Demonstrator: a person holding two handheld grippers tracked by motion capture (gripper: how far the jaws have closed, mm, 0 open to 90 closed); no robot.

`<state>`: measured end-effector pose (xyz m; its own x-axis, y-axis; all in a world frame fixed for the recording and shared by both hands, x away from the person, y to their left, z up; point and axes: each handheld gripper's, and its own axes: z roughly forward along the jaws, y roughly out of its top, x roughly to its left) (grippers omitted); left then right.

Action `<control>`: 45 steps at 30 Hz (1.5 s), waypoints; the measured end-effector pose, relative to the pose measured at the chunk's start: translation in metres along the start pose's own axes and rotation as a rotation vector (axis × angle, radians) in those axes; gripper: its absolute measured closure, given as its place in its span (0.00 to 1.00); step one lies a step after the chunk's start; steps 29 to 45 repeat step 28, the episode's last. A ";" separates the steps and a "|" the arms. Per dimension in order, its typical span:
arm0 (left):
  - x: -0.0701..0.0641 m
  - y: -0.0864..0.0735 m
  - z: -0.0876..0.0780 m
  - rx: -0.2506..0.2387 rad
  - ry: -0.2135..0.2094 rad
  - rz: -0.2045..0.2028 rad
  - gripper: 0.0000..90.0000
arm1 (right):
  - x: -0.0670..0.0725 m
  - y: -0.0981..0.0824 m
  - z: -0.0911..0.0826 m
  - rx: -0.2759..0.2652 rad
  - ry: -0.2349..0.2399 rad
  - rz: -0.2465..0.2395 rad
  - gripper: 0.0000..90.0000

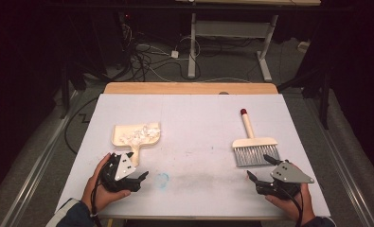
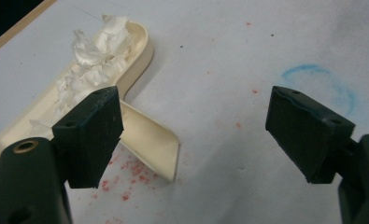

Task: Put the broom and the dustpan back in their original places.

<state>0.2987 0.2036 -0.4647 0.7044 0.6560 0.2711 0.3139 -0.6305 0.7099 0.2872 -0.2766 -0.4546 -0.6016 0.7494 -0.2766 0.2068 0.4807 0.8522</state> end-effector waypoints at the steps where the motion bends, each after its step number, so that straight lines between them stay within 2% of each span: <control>1: 0.000 0.000 0.000 0.000 0.000 -0.001 0.20 | 0.000 0.000 0.000 0.001 0.002 0.000 0.26; 45: 0.000 0.002 0.004 0.008 -0.004 0.006 0.20 | 0.000 0.000 0.001 0.001 0.001 -0.002 0.26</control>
